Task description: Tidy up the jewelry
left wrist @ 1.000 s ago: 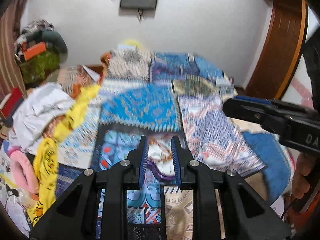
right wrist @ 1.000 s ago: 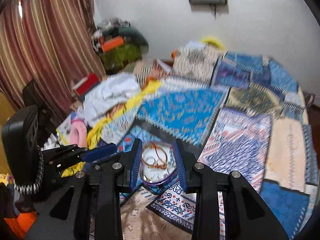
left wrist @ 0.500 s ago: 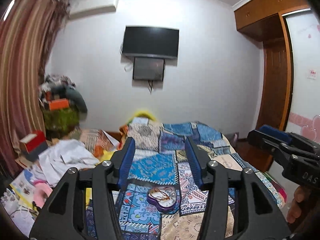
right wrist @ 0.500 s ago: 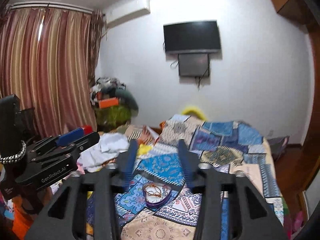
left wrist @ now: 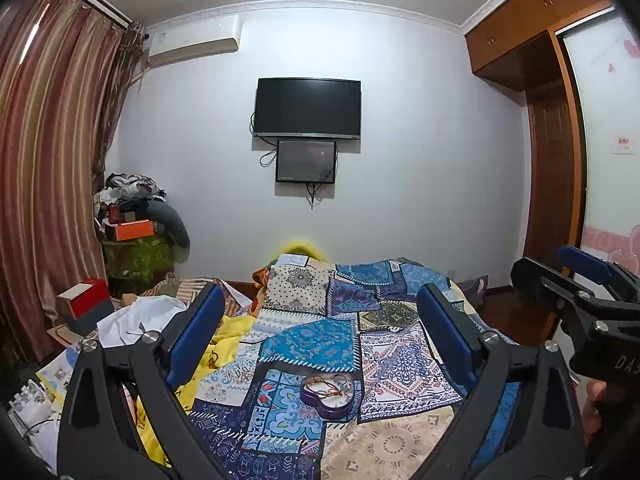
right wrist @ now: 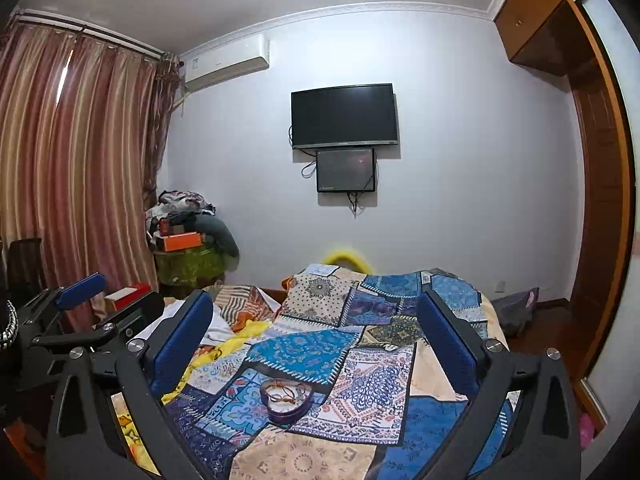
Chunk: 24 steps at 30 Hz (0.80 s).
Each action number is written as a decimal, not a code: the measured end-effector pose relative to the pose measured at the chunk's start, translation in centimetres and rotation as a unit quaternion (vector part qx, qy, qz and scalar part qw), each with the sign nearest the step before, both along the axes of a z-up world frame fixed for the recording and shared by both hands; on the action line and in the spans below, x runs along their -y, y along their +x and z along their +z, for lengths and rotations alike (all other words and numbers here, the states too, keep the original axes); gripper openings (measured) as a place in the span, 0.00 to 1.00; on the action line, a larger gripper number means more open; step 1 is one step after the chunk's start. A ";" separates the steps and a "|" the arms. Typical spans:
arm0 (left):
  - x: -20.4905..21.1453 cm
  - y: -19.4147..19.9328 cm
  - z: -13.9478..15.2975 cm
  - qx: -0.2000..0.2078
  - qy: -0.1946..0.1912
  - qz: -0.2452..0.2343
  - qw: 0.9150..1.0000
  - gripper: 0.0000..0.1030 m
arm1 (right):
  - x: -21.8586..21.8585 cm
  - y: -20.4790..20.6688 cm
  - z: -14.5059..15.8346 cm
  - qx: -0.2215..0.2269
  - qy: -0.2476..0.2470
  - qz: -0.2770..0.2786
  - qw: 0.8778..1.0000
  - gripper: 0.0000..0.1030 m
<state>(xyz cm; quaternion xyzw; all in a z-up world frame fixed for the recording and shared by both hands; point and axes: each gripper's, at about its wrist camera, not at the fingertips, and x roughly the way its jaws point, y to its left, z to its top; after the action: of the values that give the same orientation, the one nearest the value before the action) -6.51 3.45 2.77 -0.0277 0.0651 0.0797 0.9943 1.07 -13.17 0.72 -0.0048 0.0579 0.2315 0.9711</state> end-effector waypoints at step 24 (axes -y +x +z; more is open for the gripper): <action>0.4 -0.2 -0.6 -0.005 -0.008 0.001 1.000 0.98 | 0.3 -1.2 -0.4 0.000 -0.008 0.000 1.000 0.98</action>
<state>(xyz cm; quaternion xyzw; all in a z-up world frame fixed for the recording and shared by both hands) -6.67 3.02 2.12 -0.0356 0.0708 0.0800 0.9936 -0.11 -13.51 0.31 -0.0121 0.0596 0.2309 0.9711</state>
